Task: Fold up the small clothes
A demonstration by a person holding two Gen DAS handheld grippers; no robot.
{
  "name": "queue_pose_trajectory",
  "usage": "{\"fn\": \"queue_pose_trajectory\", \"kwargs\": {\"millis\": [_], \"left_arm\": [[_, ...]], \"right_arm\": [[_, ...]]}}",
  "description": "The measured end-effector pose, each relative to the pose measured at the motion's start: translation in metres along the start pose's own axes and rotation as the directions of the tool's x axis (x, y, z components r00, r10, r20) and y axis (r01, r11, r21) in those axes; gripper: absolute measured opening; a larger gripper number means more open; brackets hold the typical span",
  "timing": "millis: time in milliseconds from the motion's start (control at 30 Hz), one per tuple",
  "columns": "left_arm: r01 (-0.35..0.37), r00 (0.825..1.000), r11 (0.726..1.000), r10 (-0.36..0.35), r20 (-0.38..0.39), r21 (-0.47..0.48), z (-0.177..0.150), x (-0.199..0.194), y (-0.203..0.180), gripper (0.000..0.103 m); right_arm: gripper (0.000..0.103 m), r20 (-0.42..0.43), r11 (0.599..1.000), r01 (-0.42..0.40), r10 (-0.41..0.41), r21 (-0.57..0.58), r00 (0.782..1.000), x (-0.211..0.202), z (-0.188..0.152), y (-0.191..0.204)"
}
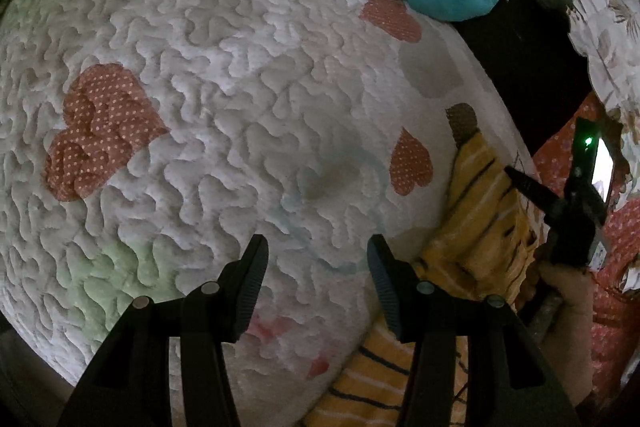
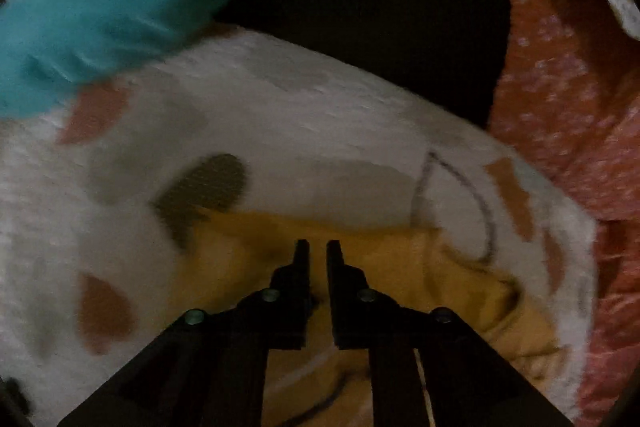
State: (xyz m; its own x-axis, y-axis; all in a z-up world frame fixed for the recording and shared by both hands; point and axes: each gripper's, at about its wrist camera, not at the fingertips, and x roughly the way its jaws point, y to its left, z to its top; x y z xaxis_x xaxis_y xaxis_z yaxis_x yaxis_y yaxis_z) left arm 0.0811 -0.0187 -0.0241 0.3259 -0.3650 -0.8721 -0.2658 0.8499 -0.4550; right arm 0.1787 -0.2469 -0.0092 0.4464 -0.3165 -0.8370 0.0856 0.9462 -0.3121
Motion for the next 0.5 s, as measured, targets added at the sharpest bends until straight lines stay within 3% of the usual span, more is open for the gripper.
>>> {"fn": "queue_pose_trajectory", "kwargs": {"millis": [67, 133, 167, 200, 300, 367, 400, 433, 467, 500], "left_arm": [[0.003, 1.000, 1.000, -0.003, 0.002, -0.003, 0.000, -0.002, 0.002, 0.050], [0.008, 1.000, 1.000, -0.008, 0.007, -0.010, 0.000, -0.004, 0.004, 0.050], [0.012, 1.000, 1.000, -0.012, 0.008, -0.015, 0.000, -0.005, 0.006, 0.050], [0.015, 1.000, 1.000, -0.015, 0.007, -0.021, 0.000, -0.006, 0.007, 0.050], [0.029, 1.000, 0.999, -0.029, -0.002, -0.036, -0.001, -0.005, 0.010, 0.050], [0.031, 1.000, 0.999, -0.031, -0.002, -0.036, -0.003, -0.006, 0.010, 0.050], [0.028, 1.000, 0.999, -0.028, 0.002, -0.033, -0.003, -0.006, 0.009, 0.050], [0.024, 1.000, 0.999, -0.023, 0.007, -0.030, -0.004, -0.008, 0.010, 0.050], [0.018, 1.000, 0.999, -0.017, 0.015, -0.027, -0.004, -0.011, 0.012, 0.050], [0.012, 1.000, 1.000, -0.012, 0.025, -0.028, -0.003, -0.013, 0.014, 0.050]], "right_arm": [[0.012, 0.056, 0.999, -0.026, 0.025, 0.019, 0.998, -0.018, -0.006, -0.005], [0.029, 0.107, 0.996, -0.077, 0.072, 0.039, 0.992, -0.041, -0.016, -0.011], [0.043, 0.130, 0.991, -0.127, 0.121, 0.039, 0.984, -0.054, -0.023, -0.011], [0.049, 0.146, 0.981, -0.191, 0.184, 0.030, 0.972, -0.068, -0.033, -0.009], [0.055, 0.114, 0.954, -0.298, 0.298, -0.021, 0.948, -0.083, -0.051, 0.010], [0.056, 0.073, 0.958, -0.280, 0.284, -0.067, 0.956, -0.075, -0.061, 0.032], [0.054, 0.047, 0.962, -0.258, 0.263, -0.090, 0.964, -0.068, -0.066, 0.044], [0.042, -0.013, 0.961, -0.254, 0.254, -0.111, 0.967, -0.054, -0.069, 0.058], [0.005, -0.059, 0.957, -0.273, 0.268, -0.102, 0.961, -0.044, -0.072, 0.066], [0.006, -0.066, 0.957, -0.277, 0.273, -0.080, 0.960, -0.040, -0.074, 0.070]]}}
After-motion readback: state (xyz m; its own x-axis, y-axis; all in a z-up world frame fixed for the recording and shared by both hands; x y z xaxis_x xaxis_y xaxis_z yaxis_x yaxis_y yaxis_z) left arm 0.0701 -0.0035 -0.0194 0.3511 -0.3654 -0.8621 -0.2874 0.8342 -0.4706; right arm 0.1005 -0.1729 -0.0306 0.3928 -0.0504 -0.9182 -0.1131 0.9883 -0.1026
